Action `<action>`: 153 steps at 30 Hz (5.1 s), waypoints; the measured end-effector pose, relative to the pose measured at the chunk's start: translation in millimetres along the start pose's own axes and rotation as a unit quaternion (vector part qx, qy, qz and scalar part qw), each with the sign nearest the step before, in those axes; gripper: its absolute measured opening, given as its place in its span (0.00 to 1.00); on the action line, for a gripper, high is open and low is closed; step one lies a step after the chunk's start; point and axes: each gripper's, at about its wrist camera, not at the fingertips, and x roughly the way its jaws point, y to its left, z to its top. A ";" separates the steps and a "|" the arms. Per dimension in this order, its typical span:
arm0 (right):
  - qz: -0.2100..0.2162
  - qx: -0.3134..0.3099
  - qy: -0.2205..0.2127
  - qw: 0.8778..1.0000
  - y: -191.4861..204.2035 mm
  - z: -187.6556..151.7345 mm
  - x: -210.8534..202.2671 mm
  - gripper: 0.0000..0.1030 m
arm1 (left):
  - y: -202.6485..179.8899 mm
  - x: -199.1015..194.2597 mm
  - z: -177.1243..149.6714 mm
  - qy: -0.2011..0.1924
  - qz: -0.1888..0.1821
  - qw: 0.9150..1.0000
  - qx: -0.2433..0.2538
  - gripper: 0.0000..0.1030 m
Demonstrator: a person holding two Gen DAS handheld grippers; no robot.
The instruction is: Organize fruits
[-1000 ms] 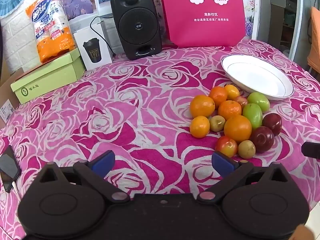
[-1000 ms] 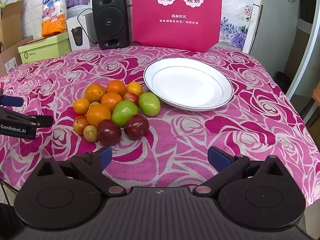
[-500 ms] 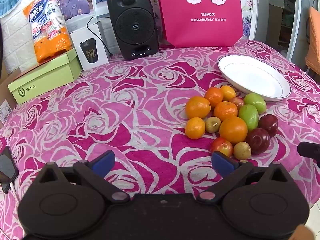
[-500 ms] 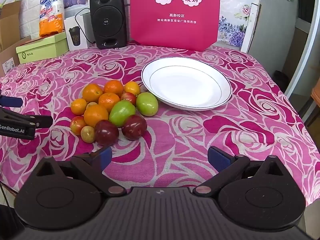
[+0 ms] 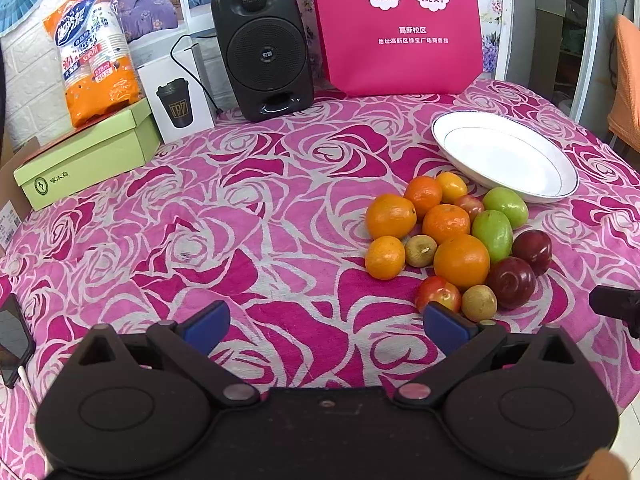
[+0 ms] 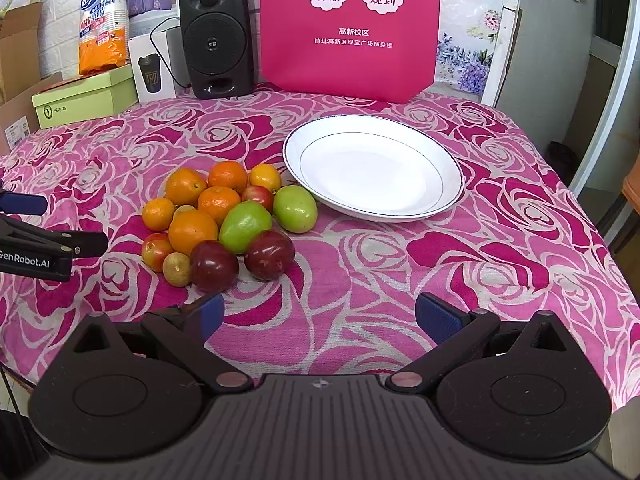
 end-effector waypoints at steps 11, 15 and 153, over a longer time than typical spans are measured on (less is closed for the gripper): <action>0.001 -0.002 0.003 1.000 1.7 0.2 3.2 1.00 | 0.1 1.5 0.0 0.003 -0.001 1.000 0.000 1.00; 0.001 -0.002 0.003 1.000 1.8 0.3 4.3 1.00 | 0.3 2.3 0.0 0.003 -0.002 1.000 -0.001 1.00; 0.018 0.106 -0.058 0.993 -115.6 69.7 127.9 0.63 | -88.6 175.9 152.9 0.010 -0.245 0.969 0.025 0.76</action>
